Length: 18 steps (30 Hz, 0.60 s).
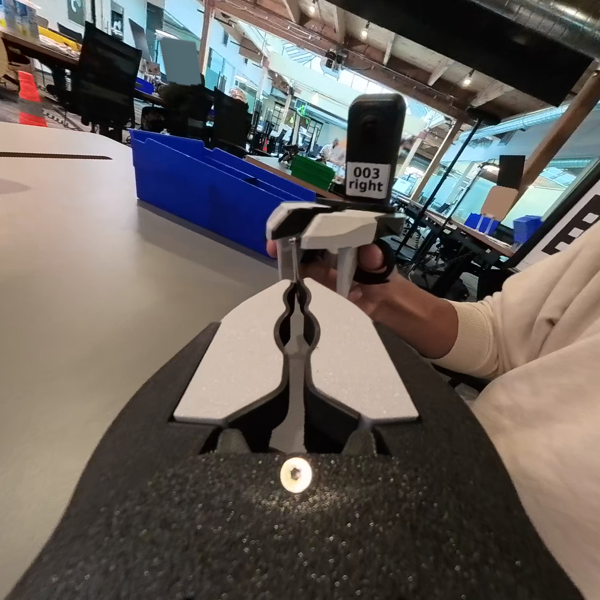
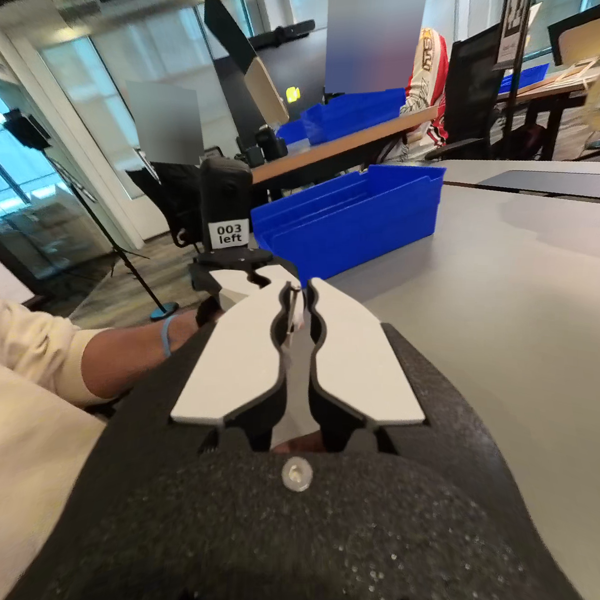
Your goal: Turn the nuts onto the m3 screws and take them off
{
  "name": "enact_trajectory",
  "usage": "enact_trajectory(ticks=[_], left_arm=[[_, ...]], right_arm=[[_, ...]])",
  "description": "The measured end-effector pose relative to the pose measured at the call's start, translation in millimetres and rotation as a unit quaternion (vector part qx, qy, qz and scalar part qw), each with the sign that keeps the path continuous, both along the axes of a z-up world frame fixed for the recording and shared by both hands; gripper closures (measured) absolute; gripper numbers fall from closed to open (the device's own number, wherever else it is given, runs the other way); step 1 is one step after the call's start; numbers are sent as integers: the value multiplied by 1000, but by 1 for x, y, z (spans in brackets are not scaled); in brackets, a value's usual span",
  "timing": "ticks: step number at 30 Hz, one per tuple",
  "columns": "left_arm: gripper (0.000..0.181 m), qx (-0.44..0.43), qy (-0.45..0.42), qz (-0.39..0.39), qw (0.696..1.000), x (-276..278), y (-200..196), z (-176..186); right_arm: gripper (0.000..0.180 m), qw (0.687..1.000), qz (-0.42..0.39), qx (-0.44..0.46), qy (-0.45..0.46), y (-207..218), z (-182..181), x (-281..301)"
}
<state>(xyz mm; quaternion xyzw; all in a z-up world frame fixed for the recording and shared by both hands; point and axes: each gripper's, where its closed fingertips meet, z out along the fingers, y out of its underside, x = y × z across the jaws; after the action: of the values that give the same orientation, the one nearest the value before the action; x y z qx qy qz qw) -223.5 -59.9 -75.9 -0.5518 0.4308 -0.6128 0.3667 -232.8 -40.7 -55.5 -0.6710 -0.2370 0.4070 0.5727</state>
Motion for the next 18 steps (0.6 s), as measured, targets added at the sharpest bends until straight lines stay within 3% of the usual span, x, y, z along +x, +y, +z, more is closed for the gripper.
enact_trajectory(ticks=[4, 8, 13, 18], left_arm=[[179, -2, -8, -22, 1000, -1, -7, 4], [179, -33, -47, -87, 995, -7, -24, 18], [180, -65, -85, -163, 981, -11, -47, 33], [180, -106, -121, -214, 964, -12, -60, 43]], right_arm=[[174, 999, 42, 0, 13, -8, 4, -6], [174, 978, 174, -33, 111, -27, 20, -9], [174, 899, 360, -81, 236, -54, 36, -9], [174, 812, 485, -102, 309, -69, 48, -10]])
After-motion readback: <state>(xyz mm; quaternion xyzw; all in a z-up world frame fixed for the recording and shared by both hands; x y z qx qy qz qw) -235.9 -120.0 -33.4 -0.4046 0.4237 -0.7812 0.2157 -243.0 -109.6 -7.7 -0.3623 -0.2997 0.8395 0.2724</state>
